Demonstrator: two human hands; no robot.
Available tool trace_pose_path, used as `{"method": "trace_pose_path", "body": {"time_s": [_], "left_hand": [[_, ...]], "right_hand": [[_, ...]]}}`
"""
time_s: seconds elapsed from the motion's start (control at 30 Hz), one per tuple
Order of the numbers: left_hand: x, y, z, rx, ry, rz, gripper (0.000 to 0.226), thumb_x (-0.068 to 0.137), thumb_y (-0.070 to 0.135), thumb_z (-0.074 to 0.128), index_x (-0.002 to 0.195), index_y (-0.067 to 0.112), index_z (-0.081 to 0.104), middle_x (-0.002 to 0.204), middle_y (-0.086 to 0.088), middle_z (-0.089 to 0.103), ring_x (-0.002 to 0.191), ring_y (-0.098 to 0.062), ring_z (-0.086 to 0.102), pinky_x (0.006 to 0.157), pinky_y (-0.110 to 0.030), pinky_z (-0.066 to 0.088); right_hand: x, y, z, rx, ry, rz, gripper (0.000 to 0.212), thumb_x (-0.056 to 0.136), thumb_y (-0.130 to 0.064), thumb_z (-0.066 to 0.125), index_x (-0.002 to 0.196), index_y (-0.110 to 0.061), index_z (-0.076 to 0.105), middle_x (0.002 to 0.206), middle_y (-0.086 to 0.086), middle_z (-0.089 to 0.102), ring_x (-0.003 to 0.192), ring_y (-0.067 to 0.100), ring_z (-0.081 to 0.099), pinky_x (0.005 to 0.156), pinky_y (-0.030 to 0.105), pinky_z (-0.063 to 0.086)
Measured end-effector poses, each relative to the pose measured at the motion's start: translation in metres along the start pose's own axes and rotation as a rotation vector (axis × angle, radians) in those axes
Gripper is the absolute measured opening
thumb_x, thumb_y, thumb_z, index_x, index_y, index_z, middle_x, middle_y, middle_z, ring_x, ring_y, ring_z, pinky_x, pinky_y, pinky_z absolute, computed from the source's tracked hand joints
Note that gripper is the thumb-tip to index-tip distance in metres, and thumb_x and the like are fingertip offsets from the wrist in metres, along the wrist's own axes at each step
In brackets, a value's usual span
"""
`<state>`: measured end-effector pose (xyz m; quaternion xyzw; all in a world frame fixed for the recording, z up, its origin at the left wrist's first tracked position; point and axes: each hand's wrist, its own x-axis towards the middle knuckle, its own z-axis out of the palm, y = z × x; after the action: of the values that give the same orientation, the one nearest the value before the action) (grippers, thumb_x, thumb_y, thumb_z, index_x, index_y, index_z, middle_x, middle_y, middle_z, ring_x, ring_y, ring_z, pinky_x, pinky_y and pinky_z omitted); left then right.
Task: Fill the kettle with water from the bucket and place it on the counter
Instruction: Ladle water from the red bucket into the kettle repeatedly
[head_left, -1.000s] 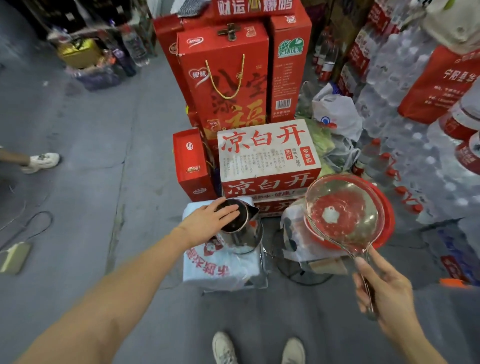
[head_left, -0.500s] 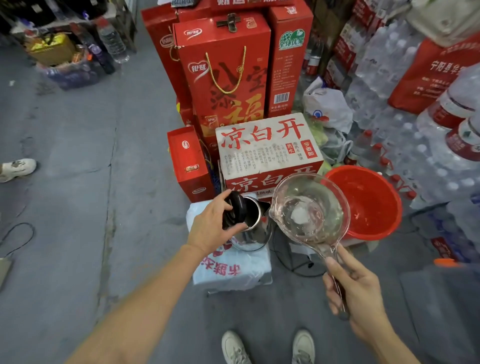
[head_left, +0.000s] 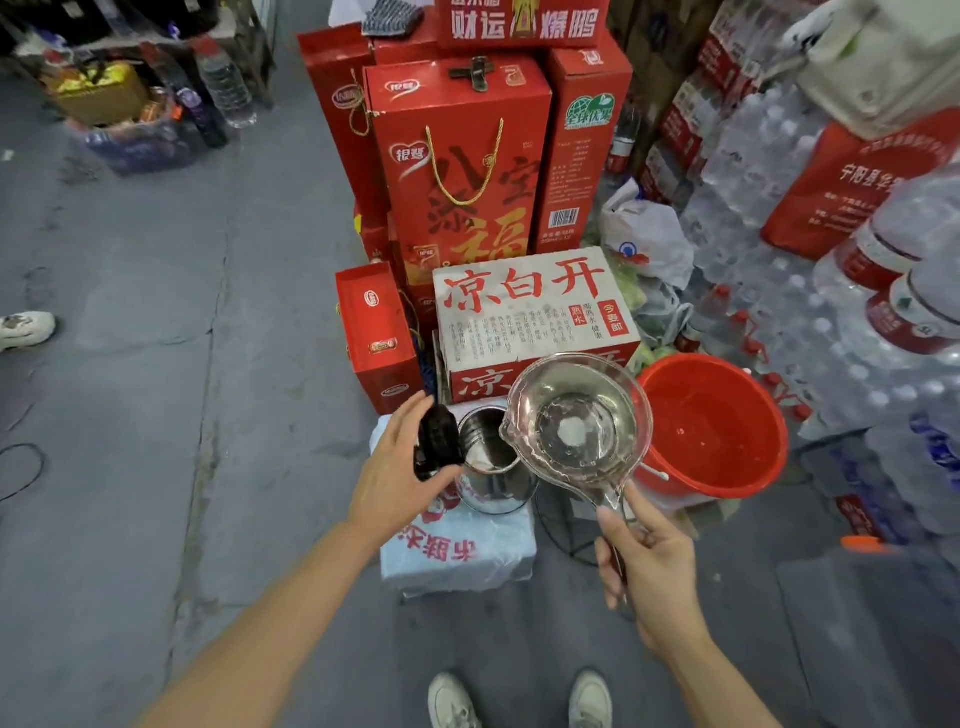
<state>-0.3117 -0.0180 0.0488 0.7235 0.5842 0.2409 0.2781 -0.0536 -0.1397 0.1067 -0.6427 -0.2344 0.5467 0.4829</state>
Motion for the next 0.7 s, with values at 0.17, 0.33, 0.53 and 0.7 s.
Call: {"method": "trace_pose_path", "body": {"time_s": [0.17,0.33,0.53,0.7], "left_hand": [[-0.006,-0.020,-0.015,-0.011,-0.067,-0.039,0.098,0.071,0.042,0.080,0.149,0.032,0.021,0.155,0.007,0.031,0.139,-0.016,0.035,0.105,-0.045,0.042],[-0.005,-0.021,-0.018,0.041,-0.073,-0.067,0.098,0.071,0.041,0.081,0.150,0.026,0.024,0.155,0.003,0.034,0.139,-0.018,0.036,0.110,-0.040,0.037],[-0.005,-0.020,-0.020,0.041,-0.083,-0.051,0.099,0.072,0.040,0.080,0.150,0.024,0.022,0.154,0.000,0.033,0.138,-0.020,0.037,0.107,-0.038,0.038],[-0.004,-0.020,-0.021,0.044,-0.113,-0.073,0.102,0.073,0.042,0.079,0.152,0.022,0.018,0.157,0.001,0.029,0.139,-0.019,0.035,0.106,-0.034,0.036]], "right_hand": [[0.003,-0.004,0.013,-0.047,0.022,-0.038,0.061,0.094,-0.009,0.061,0.144,-0.038,0.039,0.052,0.009,0.052,0.032,0.012,0.036,0.030,0.022,0.034],[0.007,-0.003,0.018,-0.086,0.060,-0.051,0.060,0.094,-0.009,0.062,0.138,-0.043,0.039,0.053,0.008,0.051,0.034,0.012,0.036,0.030,0.022,0.033],[0.012,-0.001,0.018,-0.180,0.116,-0.065,0.060,0.094,-0.009,0.062,0.139,-0.041,0.039,0.054,0.010,0.051,0.036,0.012,0.038,0.030,0.022,0.036],[0.013,0.002,0.017,-0.239,0.148,-0.062,0.062,0.094,-0.010,0.063,0.146,-0.033,0.038,0.053,0.009,0.052,0.035,0.012,0.038,0.030,0.022,0.036]]}}
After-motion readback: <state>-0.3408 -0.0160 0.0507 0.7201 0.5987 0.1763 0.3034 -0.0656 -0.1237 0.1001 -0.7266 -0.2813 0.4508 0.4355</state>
